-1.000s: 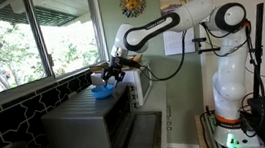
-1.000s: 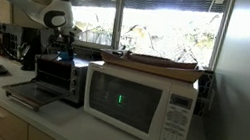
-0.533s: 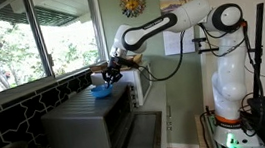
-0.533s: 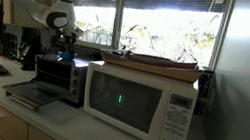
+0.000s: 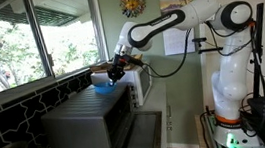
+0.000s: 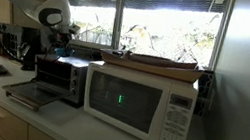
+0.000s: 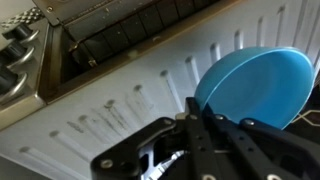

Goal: Open the toaster oven and put the blue bowl in the oven then close the oven door

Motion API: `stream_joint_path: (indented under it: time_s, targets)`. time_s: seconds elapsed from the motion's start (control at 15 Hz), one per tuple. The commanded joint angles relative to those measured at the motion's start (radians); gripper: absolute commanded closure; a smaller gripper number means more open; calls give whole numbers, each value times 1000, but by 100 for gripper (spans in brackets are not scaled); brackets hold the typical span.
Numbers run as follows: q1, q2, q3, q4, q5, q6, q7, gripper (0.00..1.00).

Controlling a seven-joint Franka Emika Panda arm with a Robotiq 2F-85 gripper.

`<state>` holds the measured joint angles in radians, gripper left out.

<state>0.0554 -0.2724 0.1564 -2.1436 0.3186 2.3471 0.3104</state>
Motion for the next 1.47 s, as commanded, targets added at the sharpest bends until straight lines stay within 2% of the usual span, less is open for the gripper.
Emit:
stream_joint_path:
  time_s: [0.0, 0.4, 0.6, 0.87, 1.4]
  targets:
    - [50, -154, -16, -145, -29, -33, -142, 97]
    - [156, -342, -28, -346, -18, -80, -379, 97]
    - [195, -383, -24, -430, -8, -77, -410, 97]
    - [201, -385, -3, -512, 21, -15, -319, 97]
    - [165, -398, -5, -625, 144, 168, -53, 96]
